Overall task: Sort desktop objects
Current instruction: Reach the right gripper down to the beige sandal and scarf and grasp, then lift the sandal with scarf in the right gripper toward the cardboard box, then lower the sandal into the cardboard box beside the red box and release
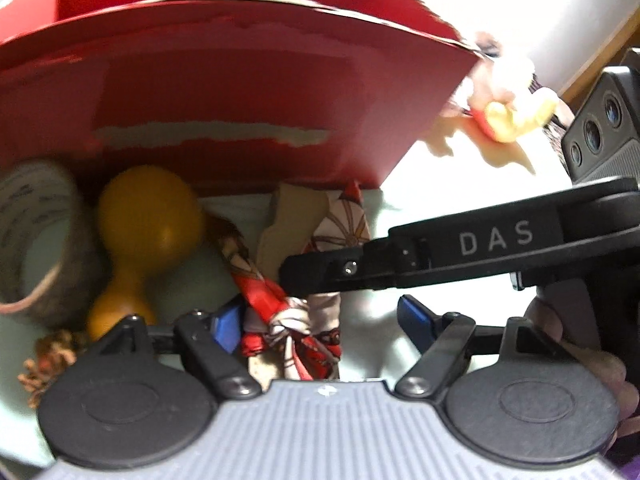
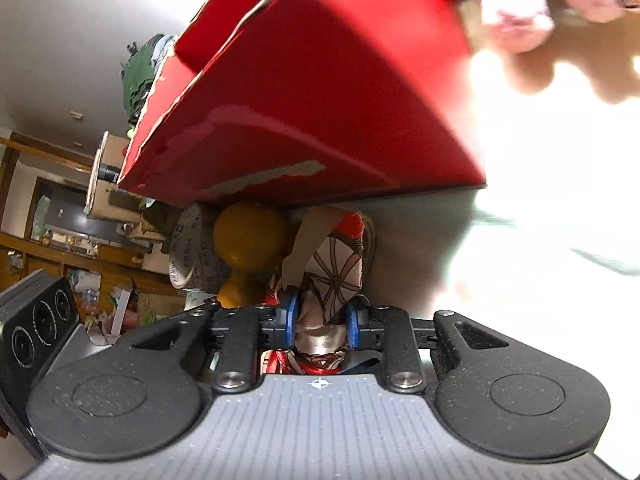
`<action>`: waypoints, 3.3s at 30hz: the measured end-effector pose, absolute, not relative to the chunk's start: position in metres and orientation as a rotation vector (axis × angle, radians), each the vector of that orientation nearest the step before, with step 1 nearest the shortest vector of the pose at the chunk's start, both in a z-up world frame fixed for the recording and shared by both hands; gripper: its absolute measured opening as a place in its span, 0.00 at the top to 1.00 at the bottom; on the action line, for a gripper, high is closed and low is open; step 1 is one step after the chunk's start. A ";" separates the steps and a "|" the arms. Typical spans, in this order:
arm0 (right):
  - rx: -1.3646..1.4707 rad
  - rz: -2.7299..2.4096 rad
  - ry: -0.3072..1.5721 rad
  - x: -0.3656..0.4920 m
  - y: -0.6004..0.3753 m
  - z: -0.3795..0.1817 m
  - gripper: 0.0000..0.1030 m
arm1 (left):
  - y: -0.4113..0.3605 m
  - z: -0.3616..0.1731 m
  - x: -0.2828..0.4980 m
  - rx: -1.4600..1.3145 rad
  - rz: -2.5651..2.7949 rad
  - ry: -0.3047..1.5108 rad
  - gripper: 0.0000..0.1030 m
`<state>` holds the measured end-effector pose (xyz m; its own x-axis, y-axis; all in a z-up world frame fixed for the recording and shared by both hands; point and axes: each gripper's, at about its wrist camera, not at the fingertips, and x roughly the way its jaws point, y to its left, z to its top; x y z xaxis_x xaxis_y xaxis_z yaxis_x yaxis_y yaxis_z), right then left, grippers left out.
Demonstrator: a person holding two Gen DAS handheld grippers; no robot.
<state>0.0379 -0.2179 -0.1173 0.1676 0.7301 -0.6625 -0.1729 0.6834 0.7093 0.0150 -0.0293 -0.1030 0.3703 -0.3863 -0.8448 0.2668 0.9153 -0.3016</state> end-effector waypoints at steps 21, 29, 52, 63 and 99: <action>0.533 0.632 1.196 0.040 -0.264 -0.118 0.62 | -0.075 -0.101 0.012 -0.021 -0.453 1.117 0.23; 0.537 0.625 1.200 0.038 -0.285 -0.119 0.75 | -0.087 -0.101 0.016 -0.057 -0.473 1.136 0.25; 0.598 0.488 0.854 0.016 -0.350 -0.038 0.79 | -0.168 -0.016 0.027 -0.018 -0.694 0.921 0.30; 0.523 0.535 0.683 0.047 -0.309 0.024 0.79 | -0.120 0.050 0.065 -0.034 -0.698 0.765 0.30; 0.268 0.595 1.205 0.201 -0.106 -0.055 0.77 | 0.022 -0.065 0.217 -0.174 -0.463 1.328 0.30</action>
<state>0.2011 -0.1056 -0.0550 0.2298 0.5634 -0.7936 -0.2879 0.8182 0.4976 0.2173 0.0222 -0.0654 0.1658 -0.4207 -0.8919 0.2253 0.8967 -0.3811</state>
